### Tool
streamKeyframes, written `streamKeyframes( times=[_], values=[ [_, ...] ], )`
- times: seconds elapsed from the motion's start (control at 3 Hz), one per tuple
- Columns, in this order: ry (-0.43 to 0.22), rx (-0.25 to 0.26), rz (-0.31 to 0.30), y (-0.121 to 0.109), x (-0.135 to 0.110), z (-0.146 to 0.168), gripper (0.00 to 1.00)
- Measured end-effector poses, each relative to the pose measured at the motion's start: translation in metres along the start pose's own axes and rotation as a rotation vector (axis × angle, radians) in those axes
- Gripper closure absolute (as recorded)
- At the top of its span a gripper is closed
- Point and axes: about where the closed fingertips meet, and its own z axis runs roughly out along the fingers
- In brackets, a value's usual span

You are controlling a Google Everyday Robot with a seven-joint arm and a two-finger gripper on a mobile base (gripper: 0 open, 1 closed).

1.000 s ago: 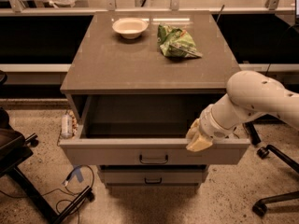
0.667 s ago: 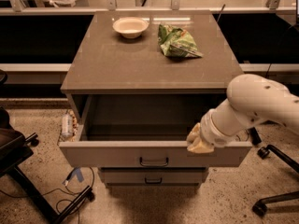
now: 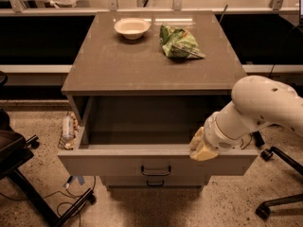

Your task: Open top drawer

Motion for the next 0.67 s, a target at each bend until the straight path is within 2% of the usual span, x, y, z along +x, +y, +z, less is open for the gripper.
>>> streamKeyframes(
  times=[0.33,0.67],
  values=[
    [0.01,-0.007,-0.057,0.052,-0.021,-0.025,1.0],
    [-0.02,0.009,-0.184,0.057,-0.039,-0.037,1.0]
  ],
)
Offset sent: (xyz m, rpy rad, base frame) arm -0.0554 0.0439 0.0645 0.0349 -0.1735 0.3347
